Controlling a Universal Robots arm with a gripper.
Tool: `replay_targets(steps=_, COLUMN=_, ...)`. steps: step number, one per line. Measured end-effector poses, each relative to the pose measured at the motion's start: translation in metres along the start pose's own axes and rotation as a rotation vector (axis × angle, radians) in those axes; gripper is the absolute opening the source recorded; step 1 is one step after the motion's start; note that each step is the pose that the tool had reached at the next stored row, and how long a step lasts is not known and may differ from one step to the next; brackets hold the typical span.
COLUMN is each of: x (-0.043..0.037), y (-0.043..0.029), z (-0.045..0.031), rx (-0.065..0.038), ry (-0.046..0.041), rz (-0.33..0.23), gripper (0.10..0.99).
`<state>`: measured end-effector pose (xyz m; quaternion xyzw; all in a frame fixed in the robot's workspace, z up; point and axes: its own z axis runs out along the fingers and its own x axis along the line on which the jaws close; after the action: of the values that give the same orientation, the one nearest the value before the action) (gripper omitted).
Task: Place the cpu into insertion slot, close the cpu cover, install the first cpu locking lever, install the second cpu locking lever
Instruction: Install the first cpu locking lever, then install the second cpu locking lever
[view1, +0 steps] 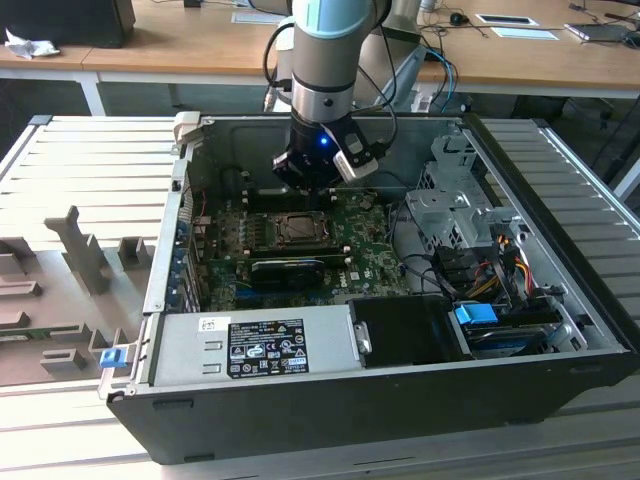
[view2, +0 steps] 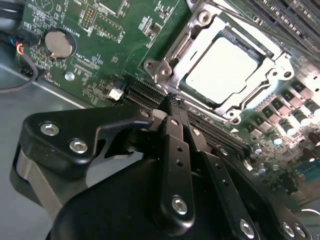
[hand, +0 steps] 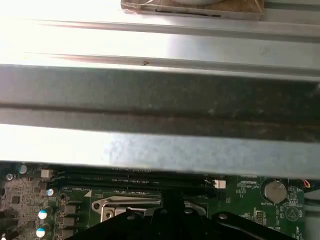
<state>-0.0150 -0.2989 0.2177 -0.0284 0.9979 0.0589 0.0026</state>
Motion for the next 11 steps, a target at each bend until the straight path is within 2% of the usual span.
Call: replay_targets(steps=11, x=0.0003, y=-0.0052, z=-0.0006, rx=0.000, ry=-0.0001, rz=0.000, gripper=0.106)
